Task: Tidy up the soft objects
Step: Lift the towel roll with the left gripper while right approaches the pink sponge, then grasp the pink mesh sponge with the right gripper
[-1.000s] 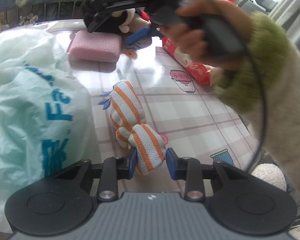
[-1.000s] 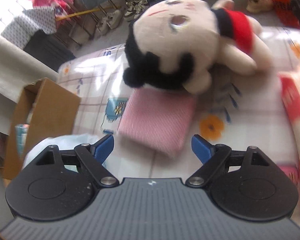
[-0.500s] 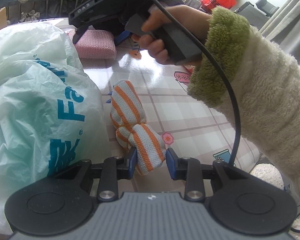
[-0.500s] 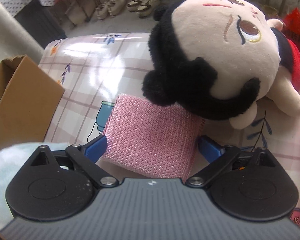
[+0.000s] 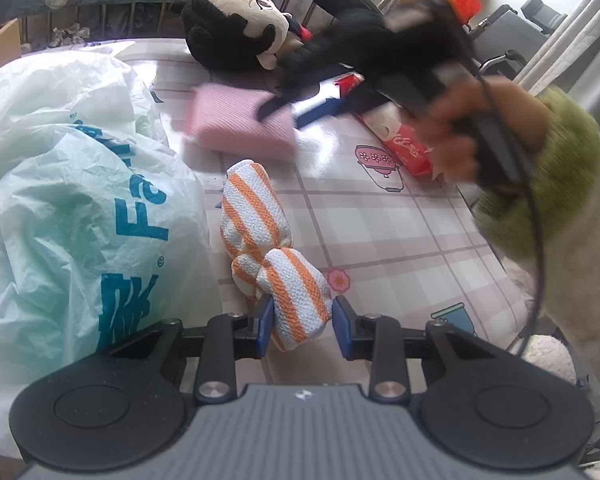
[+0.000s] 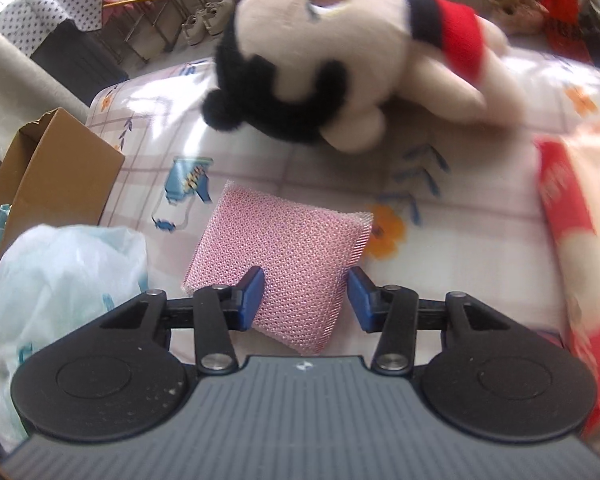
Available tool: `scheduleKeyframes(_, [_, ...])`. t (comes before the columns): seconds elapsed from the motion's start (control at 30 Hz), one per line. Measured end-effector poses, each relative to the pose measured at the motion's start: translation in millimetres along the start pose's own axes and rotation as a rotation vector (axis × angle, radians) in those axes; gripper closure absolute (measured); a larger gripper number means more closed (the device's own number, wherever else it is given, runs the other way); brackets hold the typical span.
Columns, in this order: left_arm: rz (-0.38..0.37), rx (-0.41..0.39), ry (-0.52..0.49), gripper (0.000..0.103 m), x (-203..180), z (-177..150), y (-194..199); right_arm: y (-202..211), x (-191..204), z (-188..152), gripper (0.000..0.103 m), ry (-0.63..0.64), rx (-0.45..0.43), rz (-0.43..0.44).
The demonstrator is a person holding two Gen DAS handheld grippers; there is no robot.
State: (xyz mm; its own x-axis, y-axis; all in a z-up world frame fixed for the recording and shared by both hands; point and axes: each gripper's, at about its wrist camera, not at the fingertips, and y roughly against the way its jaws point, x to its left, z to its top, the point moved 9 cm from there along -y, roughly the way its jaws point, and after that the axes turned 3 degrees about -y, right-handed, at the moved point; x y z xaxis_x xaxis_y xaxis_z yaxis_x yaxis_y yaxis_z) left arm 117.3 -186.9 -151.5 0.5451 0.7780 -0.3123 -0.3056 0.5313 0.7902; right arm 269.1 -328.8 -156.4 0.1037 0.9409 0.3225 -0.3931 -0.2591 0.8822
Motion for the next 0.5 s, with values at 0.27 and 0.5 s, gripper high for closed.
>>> scheduleKeyframes(0.27, [0.038,-0.012,-0.019,0.070,-8.0,-0.2,-2.7,51.0,-65.4,-73.7,0.066,-0.149,-0.048,0.007])
scheduleKeyframes(0.5, [0.032,-0.007,-0.020,0.070,-13.2,-1.3,-2.7,99.6,-77.5,-133.1,0.044,-0.076,-0.169,0.040])
